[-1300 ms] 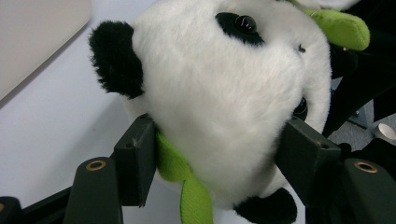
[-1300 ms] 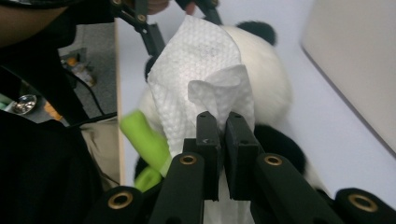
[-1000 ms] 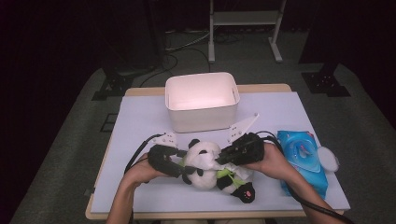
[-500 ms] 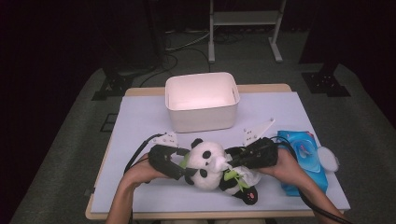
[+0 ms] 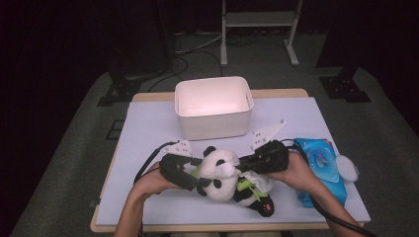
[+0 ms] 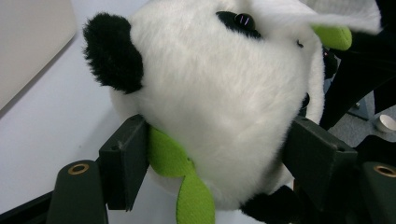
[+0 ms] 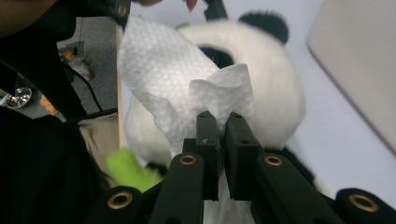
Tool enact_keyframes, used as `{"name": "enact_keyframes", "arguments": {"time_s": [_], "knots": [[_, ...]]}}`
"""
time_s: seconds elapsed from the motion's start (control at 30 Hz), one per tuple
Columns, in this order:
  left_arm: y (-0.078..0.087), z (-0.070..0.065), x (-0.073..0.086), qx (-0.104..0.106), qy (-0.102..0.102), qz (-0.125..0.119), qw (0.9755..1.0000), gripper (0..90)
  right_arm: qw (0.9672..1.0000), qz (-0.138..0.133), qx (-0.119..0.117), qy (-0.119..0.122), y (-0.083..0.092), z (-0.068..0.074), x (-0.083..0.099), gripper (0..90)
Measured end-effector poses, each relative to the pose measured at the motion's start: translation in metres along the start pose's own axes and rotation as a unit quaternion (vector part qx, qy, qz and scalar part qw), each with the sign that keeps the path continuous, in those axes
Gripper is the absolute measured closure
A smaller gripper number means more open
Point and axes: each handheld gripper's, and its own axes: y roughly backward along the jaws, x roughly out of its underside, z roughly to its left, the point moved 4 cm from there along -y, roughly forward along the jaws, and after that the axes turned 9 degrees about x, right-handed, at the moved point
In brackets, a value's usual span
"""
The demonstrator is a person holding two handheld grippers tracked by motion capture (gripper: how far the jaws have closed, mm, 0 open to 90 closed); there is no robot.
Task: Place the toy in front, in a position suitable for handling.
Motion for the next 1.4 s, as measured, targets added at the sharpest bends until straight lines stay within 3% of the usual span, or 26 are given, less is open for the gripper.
{"name": "enact_keyframes", "arguments": {"time_s": [0.2, 0.27, 0.5, 0.67, 0.8, 1.03, 1.23, 1.4], "knots": [[0.0, -0.005, -0.004, -0.005, -0.012, 0.005, 0.9999, 26.6, 0.9998, -0.018, -0.003, 0.001, -0.003, -0.004, -0.022, 84.3], [0.0, -0.005, -0.004, -0.006, -0.011, 0.007, 0.9999, 26.6, 0.9999, -0.012, -0.003, 0.002, -0.004, -0.004, -0.025, 84.3], [0.001, -0.006, -0.005, -0.004, -0.015, -0.001, 0.9999, 26.6, 0.9999, 0.002, 0.002, -0.014, 0.0, -0.013, -0.012, 84.3], [0.0, -0.009, -0.008, -0.004, -0.022, -0.001, 0.9998, 26.6, 0.9997, -0.009, -0.006, -0.021, 0.0, -0.014, -0.018, 84.2], [0.0, -0.012, -0.01, -0.003, -0.034, 0.001, 0.9994, 26.6, 0.9998, -0.012, -0.008, -0.012, -0.005, -0.014, -0.032, 83.9], [0.0, -0.013, -0.01, -0.005, -0.037, 0.008, 0.9993, 26.5, 0.9999, -0.002, -0.014, 0.009, -0.019, -0.009, -0.054, 83.9], [0.0, -0.013, -0.01, -0.005, -0.035, 0.006, 0.9993, 26.5, 0.9999, -0.003, -0.013, 0.004, -0.014, -0.011, -0.048, 83.8], [0.0, -0.009, -0.006, -0.008, -0.024, 0.01, 0.9996, 26.5, 0.9999, 0.002, -0.009, -0.004, -0.005, -0.012, -0.031, 83.7]]}}
